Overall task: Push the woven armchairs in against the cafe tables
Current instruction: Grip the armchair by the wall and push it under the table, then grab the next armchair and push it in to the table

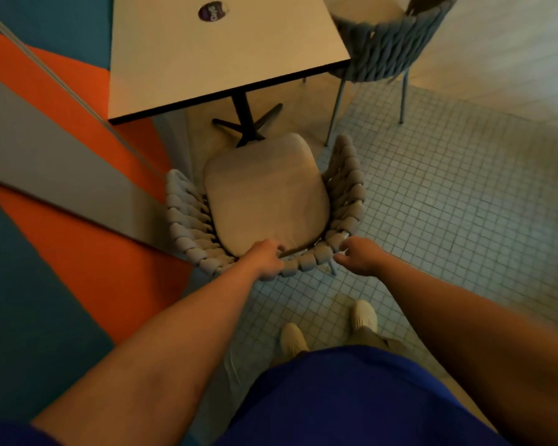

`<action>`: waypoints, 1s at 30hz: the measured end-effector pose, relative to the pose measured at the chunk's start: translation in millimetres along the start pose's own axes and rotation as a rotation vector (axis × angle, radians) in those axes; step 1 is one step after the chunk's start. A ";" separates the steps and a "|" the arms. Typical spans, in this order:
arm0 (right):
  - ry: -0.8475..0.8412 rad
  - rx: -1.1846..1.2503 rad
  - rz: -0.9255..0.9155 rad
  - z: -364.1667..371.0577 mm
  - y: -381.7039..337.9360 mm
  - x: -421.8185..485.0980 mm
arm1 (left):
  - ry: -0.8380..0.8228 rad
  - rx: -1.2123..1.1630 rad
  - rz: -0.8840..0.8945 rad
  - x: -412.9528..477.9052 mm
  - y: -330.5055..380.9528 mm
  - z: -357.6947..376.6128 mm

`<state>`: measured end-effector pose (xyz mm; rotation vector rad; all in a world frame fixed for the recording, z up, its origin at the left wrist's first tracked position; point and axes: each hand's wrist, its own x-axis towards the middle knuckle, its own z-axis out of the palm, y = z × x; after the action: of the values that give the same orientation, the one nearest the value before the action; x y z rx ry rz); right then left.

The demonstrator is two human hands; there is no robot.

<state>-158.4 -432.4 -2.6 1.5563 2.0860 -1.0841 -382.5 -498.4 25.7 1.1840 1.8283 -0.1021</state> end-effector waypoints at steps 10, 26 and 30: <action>0.020 0.119 0.114 -35.2 84.4 -17.1 | -0.081 0.190 0.160 23.3 84.0 24.9; -0.054 0.084 0.135 -203.2 327.2 16.5 | -0.113 0.059 0.095 118.1 337.9 100.7; -0.067 0.059 0.119 -246.4 354.9 41.2 | -0.091 -0.011 0.084 141.6 382.3 92.8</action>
<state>196.7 -183.1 -1.2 1.6260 1.9081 -1.1480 -49.5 -245.7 16.6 1.2275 1.6955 -0.0962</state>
